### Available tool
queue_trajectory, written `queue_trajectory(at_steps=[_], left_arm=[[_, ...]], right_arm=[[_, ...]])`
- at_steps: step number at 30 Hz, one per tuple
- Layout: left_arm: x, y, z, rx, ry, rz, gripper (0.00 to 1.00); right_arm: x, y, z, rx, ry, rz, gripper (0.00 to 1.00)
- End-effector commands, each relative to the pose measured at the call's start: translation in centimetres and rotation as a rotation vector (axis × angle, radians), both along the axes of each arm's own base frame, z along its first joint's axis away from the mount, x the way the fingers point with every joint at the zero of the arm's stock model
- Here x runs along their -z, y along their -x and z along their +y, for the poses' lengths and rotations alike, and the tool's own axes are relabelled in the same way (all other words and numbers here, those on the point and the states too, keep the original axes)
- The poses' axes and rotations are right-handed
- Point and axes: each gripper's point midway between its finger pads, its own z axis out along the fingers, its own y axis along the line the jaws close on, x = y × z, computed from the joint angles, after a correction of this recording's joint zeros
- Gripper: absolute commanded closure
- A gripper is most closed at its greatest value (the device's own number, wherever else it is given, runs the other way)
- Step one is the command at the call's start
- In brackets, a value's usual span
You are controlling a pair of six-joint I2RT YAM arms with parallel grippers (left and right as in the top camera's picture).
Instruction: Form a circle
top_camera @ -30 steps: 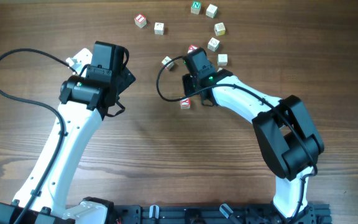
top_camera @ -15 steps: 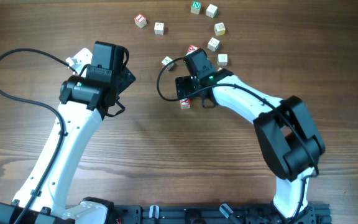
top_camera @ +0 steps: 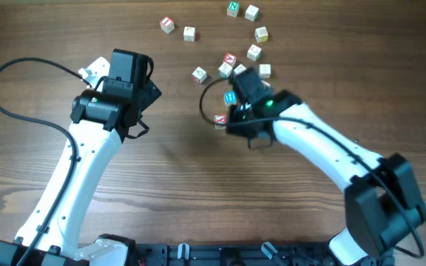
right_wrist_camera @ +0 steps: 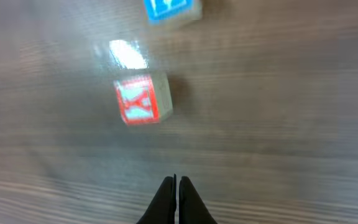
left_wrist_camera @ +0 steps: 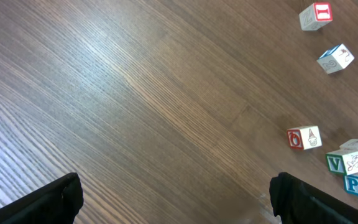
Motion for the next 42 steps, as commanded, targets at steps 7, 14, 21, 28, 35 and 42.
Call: queue_trajectory(at_steps=[7, 14, 21, 28, 35, 42], left_arm=[[0.0, -0.2, 0.5, -0.022, -0.014, -0.005, 0.00], [0.0, -0.2, 0.5, -0.022, -0.014, -0.005, 0.00], [0.0, -0.2, 0.5, -0.022, -0.014, -0.005, 0.00], [0.0, -0.2, 0.4, -0.022, -0.014, -0.004, 0.00], [0.0, -0.2, 0.4, -0.022, -0.014, -0.005, 0.00], [0.0, -0.2, 0.4, -0.022, -0.014, -0.004, 0.00]], right_arm=[[6.1, 3.1, 1.8, 0.099, -0.011, -0.046, 0.95], [5.5, 1.2, 1.8, 0.124, -0.009, -0.142, 0.95], [5.2, -0.4, 2.3, 0.081, -0.008, -0.229, 0.95], [7.0, -1.4, 3.3, 0.072, -0.030, -0.249, 0.93], [7.0, -2.9, 3.7, 0.057, -0.037, -0.316, 0.92], [6.9, -3.9, 4.8, 0.021, -0.069, -0.370, 0.92]])
